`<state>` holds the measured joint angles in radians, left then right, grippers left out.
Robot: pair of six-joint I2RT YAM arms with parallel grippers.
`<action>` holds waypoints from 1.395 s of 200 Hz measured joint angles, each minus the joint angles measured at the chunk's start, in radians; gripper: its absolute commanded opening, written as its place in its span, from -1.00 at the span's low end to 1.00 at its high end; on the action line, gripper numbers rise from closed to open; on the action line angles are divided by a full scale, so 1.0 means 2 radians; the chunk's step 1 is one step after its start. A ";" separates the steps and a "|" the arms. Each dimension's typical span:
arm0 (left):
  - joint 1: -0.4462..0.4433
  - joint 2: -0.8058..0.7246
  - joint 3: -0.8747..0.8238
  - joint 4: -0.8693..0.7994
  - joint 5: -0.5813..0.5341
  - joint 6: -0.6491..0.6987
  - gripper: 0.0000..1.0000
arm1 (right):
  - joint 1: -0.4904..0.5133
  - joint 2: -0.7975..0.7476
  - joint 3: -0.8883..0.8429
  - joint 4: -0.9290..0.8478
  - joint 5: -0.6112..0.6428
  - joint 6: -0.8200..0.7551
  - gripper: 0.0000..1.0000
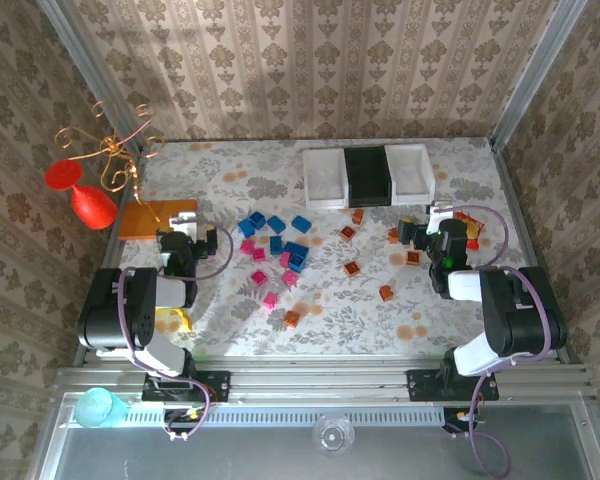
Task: Sort the legos into containers by color
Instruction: Move the container to the top-center of the table.
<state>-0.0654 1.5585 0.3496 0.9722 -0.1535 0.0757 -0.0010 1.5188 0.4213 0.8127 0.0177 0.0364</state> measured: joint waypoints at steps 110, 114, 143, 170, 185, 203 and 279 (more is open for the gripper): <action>0.000 0.000 0.000 0.000 0.000 0.000 1.00 | 0.000 0.000 0.000 0.000 0.000 0.000 1.00; 0.000 0.000 0.000 0.000 0.000 0.000 1.00 | 0.000 0.000 0.000 0.000 0.000 0.000 1.00; 0.003 0.000 0.001 -0.004 0.008 0.000 1.00 | 0.000 0.000 0.000 0.000 0.000 0.000 1.00; 0.008 0.000 0.005 -0.004 0.017 0.000 1.00 | 0.000 0.000 0.000 0.000 0.000 0.000 1.00; 0.009 0.000 0.006 -0.004 0.019 0.000 1.00 | 0.000 0.000 0.000 0.000 0.000 0.000 1.00; 0.012 0.000 0.006 -0.004 0.023 0.000 1.00 | 0.000 0.000 0.000 0.000 0.000 0.000 1.00; 0.018 -0.004 0.007 -0.008 0.026 -0.002 1.00 | 0.001 -0.005 -0.002 -0.002 0.012 0.001 1.00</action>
<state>-0.0303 1.5497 0.3630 0.9554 -0.1013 0.0711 0.0010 1.5093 0.4175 0.8093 0.0414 0.0380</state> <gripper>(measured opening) 0.998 0.999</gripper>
